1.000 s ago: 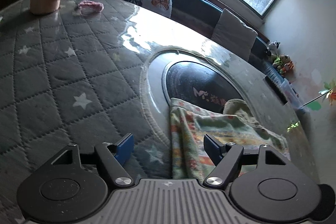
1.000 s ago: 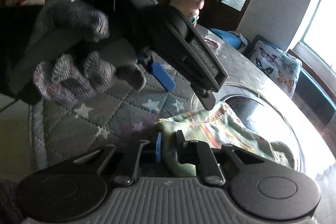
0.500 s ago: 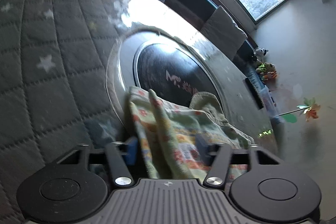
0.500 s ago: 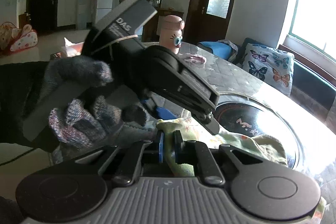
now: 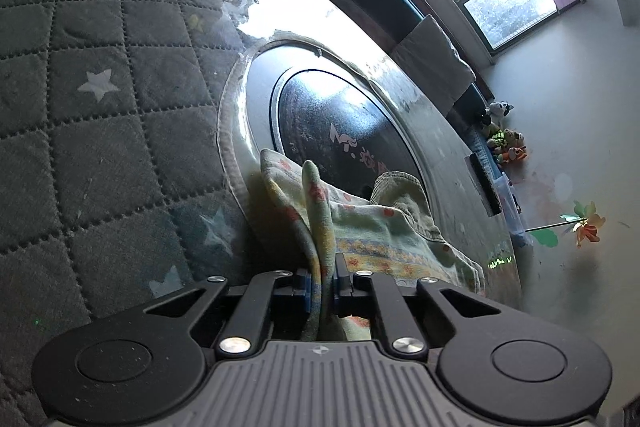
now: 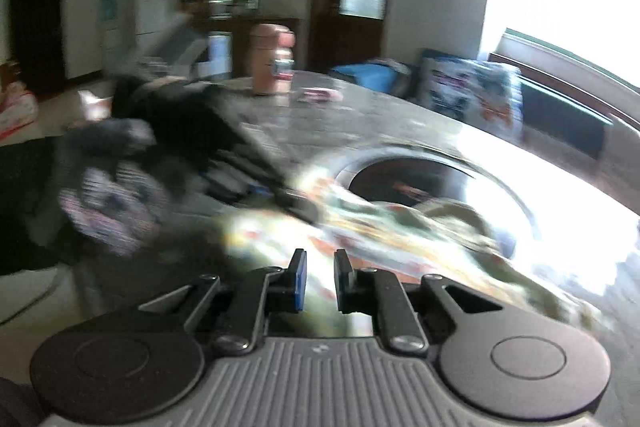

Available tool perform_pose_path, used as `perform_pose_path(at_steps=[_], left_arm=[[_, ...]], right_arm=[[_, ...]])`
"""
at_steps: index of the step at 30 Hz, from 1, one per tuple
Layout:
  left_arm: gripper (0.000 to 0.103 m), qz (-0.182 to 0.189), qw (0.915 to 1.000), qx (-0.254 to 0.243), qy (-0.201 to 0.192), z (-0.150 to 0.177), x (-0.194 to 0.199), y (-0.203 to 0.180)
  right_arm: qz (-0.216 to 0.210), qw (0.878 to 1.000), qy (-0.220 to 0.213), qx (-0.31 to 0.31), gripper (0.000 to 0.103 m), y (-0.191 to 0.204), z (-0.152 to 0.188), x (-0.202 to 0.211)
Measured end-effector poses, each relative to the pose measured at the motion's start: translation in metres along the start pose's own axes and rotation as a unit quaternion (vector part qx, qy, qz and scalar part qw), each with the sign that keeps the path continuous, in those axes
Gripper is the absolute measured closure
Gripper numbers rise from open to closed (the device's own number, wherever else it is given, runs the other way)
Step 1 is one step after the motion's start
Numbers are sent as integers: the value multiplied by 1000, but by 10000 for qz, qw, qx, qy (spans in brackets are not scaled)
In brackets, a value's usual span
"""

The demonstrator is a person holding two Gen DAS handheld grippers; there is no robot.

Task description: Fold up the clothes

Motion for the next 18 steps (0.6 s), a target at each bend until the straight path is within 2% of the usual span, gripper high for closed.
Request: perform_pose_path(at_steps=[3,9,14,18], left_arm=[[93,-17,10000,-19,-13,0,0,0],[93,-52,9999,-83,-28,2,-1,-1],[93,-68,9999,-126,-33,2,-1,-1],[93,-87,9998,-167,-33,2,-1,-2]], right_arm=[[436,9984,155,-312,91,-41,17,0],[944,9876,500,-1149,90,-115,54,-14],[1098,9782,660,-1636,91,-148,77,-30],[1360,9741,714,-1657,86,-163,88,-33]])
Point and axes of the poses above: each gripper's, at about its wrist camera, not at the fingertips, and x roughly against the way its jaws point, y to its left, z to its underside, the point moved 10 cm from there along -x, roughly the way its jaws point, and after that the axes turned 13 degrees about x, right-handed, at the moved point
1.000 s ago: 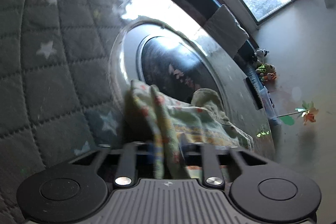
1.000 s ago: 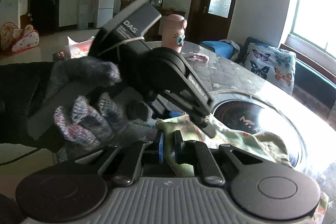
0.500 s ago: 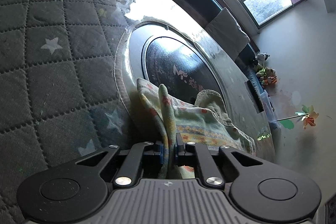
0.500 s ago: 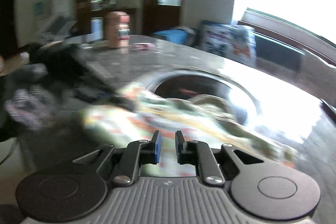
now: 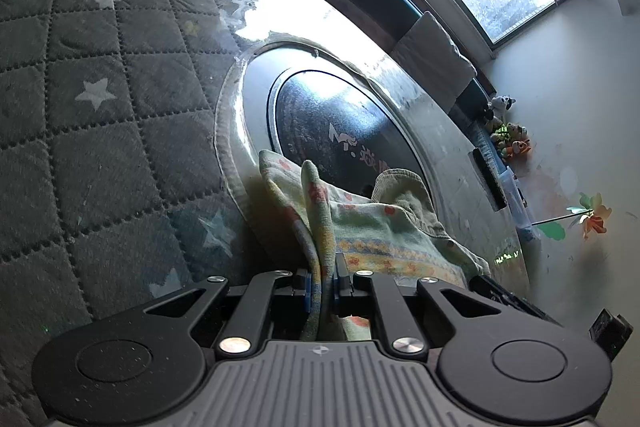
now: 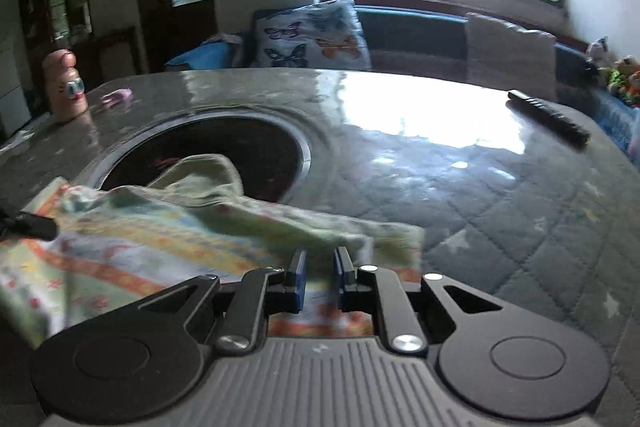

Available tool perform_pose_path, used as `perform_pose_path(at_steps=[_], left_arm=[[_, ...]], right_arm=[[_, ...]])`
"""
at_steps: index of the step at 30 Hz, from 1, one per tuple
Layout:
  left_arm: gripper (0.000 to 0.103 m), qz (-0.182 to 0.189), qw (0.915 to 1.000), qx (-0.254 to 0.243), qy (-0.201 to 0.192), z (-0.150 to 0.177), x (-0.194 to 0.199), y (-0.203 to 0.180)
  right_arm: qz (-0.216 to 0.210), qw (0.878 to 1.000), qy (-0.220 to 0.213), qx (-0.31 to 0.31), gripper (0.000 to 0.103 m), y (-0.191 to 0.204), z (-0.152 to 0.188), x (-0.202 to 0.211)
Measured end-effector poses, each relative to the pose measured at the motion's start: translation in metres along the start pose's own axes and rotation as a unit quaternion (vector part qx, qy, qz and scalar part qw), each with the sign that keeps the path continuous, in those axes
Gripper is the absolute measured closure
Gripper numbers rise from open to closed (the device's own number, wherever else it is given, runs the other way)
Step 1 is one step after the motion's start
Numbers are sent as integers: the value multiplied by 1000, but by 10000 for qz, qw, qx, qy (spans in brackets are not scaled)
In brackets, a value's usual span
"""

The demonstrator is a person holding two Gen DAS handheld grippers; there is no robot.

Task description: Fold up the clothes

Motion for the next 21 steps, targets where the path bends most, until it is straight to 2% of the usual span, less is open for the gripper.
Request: perform_pose_path(at_steps=[3,6,13,15,17,19,21], left_arm=[[93,3,10000,-17,-3,0,0,0],[93,-10,10000,-48,-8,0,0,0],[93,-30,9999,-108,-14,1,-1,-1],[93,-49,9999,-136,-21,1,-1,-2],[93,-74,9998,-161,-27,1,-1,-3],[93,-103,9998,-189,-37,1,-1,-4],[93,-133,9996,-241,-53,1,-1,-6]], right_arm=[[159,9999,15,-65,65,-9,2,-4],[357,9992,1,-158,52,-20,4,-3],[60,9980,12,-624,48,-28,10,-5],[27,9981,-4,-620,49,-25,9,-6],[0,9980,-22,-631,59,-22,8,-6],[-38,9979,-31,-652,80,-20,7,-6],[-124,9974,-58,-707,91,-17,6,-5]])
Point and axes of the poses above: each gripper's, at about its wrist camera, not at the fingertips, and x roughly against the way its jaws point, y to its left, z to its underside, the point moved 10 cm from there along -x, roughly the way its jaws point, and after that the axes turned 13 degrees about x, right-handed, at the moved point
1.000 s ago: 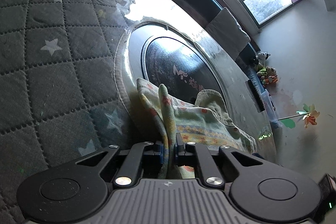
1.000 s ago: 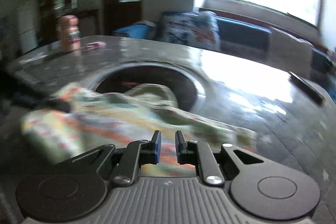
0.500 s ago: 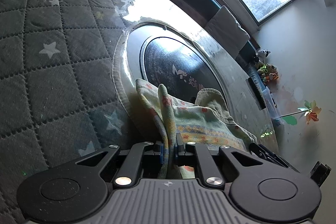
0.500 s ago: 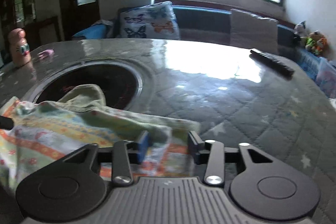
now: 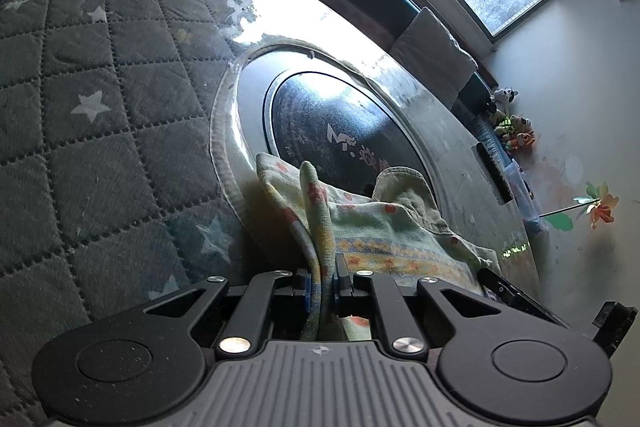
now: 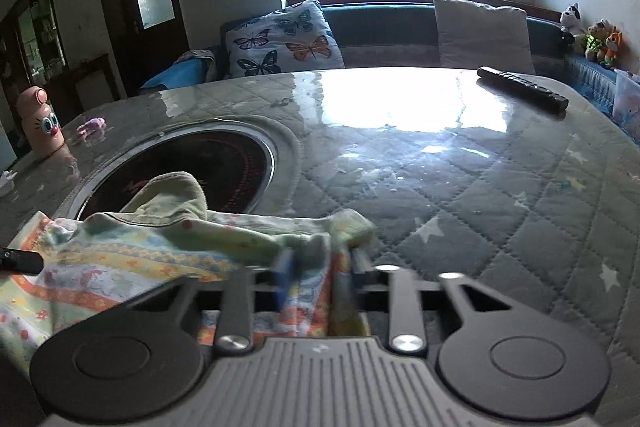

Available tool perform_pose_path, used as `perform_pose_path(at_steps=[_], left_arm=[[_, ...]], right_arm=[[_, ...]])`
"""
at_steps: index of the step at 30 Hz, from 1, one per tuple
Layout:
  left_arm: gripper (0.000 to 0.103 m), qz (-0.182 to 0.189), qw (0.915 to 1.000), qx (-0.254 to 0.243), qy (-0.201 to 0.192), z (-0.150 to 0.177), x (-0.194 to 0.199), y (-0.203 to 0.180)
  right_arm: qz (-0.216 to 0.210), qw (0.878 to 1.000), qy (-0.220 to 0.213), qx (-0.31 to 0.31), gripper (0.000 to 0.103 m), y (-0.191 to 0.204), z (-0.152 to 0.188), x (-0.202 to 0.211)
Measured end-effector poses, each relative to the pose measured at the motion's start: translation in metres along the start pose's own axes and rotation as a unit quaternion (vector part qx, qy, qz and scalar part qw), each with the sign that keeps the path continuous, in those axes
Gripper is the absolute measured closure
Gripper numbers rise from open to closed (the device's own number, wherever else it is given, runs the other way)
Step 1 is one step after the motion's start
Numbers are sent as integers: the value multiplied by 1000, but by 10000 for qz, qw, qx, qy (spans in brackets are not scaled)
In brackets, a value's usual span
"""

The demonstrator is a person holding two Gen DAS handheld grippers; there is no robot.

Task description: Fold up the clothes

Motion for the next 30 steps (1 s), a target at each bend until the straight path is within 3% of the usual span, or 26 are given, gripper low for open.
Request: perform_pose_path(at_steps=[5,11,26,30], left_arm=[[93,-12,9997,-244,-76,-2,6,-17],[94,159,9965,-816,-127,3,5,-69],[101,529,9829,-1758,120,45,-82,-207],[101,520,9792,-1942,269,60,-103,-223]], right_arm=[[59,9996,-236,-114,94,1,-5,16],[288,9981,-524,-133,95,-18,-11,49],[1567,9847,-593,-490,95,-159,-7,115],[1808,9808,-467,-556,95,-185,5,116]])
Point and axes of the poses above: each gripper's, at about its wrist camera, not at the fingertips, and x roughly against the way its jaws point, y to its left, z to its underside, the point moved 10 cm from there along -x, roughly the way its jaws point, and after that the axes turned 13 degrees about x, right-handed, at the moved point
